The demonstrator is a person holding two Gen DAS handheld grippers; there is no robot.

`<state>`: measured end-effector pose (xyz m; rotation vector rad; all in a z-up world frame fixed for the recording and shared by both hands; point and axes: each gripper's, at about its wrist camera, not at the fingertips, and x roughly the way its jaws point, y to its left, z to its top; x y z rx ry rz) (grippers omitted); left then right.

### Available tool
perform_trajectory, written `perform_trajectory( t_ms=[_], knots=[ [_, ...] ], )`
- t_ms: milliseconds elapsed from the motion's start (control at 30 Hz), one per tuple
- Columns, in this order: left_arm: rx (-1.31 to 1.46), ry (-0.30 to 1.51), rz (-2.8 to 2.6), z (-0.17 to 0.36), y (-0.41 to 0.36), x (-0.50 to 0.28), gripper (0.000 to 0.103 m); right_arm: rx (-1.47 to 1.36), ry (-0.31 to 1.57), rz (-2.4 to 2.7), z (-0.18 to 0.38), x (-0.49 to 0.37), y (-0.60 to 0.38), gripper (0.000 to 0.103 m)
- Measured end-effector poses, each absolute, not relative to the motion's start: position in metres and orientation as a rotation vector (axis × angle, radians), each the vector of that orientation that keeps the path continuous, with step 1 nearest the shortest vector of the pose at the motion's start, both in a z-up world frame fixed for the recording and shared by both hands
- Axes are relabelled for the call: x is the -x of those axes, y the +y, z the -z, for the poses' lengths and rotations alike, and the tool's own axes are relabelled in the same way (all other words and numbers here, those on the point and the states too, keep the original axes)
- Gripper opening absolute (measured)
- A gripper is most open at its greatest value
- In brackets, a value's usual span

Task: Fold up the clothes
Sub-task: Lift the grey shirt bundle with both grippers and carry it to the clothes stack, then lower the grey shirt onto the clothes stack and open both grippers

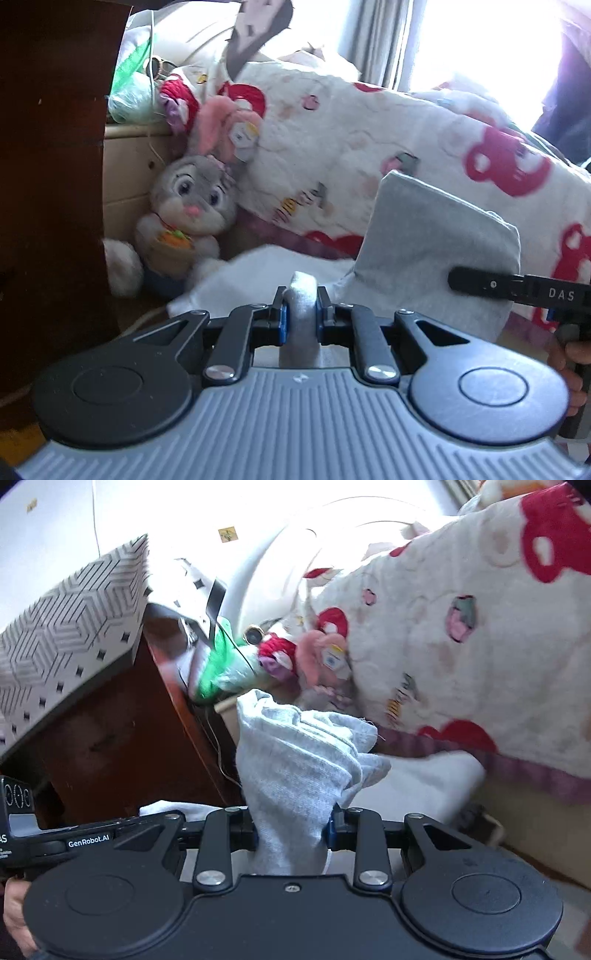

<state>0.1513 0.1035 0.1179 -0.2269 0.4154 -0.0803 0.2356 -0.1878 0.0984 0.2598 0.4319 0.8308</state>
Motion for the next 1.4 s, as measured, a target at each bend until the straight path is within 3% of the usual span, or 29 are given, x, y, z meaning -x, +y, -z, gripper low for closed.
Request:
perform_trajectory(
  t_ms=[200, 467, 600, 700, 900, 933, 1000, 1133, 1200, 1267, 1367, 1400],
  knots=[
    [0.225, 0.504, 0.013, -0.132, 0.122, -0.216, 0.013, -0.302, 0.42, -0.831, -0.098, -0.307, -0.164, 0.035],
    [0.267, 0.583, -0.058, -0.083, 0.119, -0.272, 0.013, -0.331, 0.462, -0.759, -0.082, -0.369, -0.155, 0.036],
    [0.286, 0.62, -0.093, -0.055, 0.118, -0.297, 0.013, -0.338, 0.562, -0.616, -0.03, -0.404, -0.152, 0.058],
    [0.272, 0.635, -0.12, -0.03, 0.119, -0.297, 0.014, -0.426, 0.609, -0.521, 0.009, -0.409, -0.156, 0.061],
    [0.258, 0.617, -0.134, -0.03, 0.115, -0.295, 0.014, -0.741, 0.488, -0.537, 0.04, -0.37, -0.174, 0.062],
    [0.261, 0.613, -0.14, -0.031, 0.114, -0.294, 0.013, -0.766, 0.47, -0.541, 0.044, -0.364, -0.173, 0.061],
    [0.258, 0.6, -0.148, -0.035, 0.112, -0.288, 0.013, -0.748, 0.449, -0.563, 0.046, -0.363, -0.167, 0.036],
    [0.279, 0.572, -0.123, -0.048, 0.108, -0.276, 0.012, -0.656, 0.418, -0.593, 0.013, -0.368, -0.163, 0.029],
    [0.3, 0.588, -0.098, -0.044, 0.108, -0.278, 0.012, -0.611, 0.517, -0.522, 0.004, -0.372, -0.16, 0.029],
    [0.309, 0.613, -0.08, -0.035, 0.109, -0.284, 0.013, -0.509, 0.645, -0.438, 0.0, -0.38, -0.154, 0.034],
    [0.247, 0.628, -0.098, -0.025, 0.107, -0.284, 0.015, -0.452, 0.608, -0.389, 0.006, -0.374, -0.16, 0.059],
    [0.212, 0.598, -0.108, -0.03, 0.104, -0.279, 0.015, -0.463, 0.586, -0.385, 0.008, -0.37, -0.165, 0.058]
  ],
)
